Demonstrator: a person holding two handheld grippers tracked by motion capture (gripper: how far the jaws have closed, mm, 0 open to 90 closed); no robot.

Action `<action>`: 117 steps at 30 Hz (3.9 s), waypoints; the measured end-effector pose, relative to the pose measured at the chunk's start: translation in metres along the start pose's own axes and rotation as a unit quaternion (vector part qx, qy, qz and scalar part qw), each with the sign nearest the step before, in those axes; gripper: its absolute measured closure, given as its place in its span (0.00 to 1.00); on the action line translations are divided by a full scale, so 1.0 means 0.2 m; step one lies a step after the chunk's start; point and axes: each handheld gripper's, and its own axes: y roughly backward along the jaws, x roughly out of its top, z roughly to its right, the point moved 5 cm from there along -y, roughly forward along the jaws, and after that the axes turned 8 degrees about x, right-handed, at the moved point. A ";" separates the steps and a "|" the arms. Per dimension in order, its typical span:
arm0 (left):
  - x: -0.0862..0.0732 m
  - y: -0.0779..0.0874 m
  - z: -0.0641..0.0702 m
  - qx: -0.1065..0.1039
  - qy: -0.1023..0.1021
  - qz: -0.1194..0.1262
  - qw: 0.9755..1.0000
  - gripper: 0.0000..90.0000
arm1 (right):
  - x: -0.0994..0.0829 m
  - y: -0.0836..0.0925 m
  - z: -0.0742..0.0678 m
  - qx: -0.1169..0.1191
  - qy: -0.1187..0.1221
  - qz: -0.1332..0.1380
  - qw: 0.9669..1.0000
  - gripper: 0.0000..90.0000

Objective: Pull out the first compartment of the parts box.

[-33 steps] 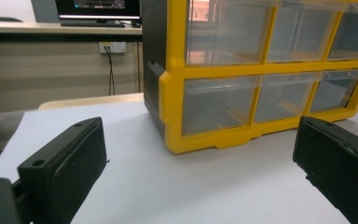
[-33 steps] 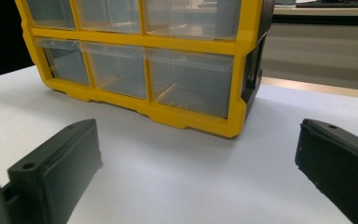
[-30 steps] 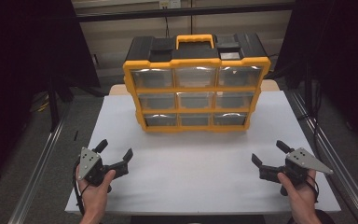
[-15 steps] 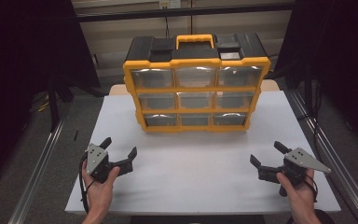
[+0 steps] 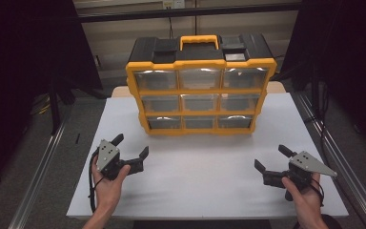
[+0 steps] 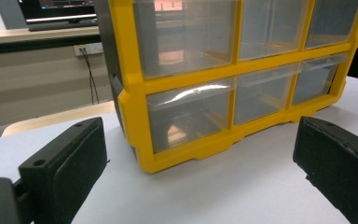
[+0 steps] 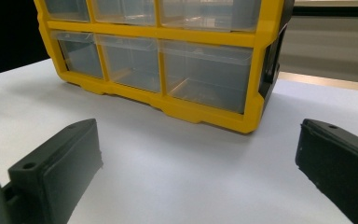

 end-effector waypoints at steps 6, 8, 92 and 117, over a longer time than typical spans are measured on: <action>0.04 -0.03 0.00 -0.003 -0.013 0.014 1.000 0.03 | 0.00 0.00 0.00 0.000 -0.002 0.002 1.000 0.00; 0.04 -0.05 0.02 -0.006 -0.011 0.009 1.000 0.04 | 0.00 0.00 0.00 0.000 -0.001 0.001 1.000 0.00; 0.71 -0.28 0.06 0.131 -0.536 0.113 0.826 0.13 | 0.00 0.01 0.00 0.001 0.002 0.003 1.000 0.00; 0.68 -0.38 0.06 0.167 -0.631 0.073 0.754 0.44 | 0.00 0.01 0.00 0.003 0.003 0.002 1.000 0.00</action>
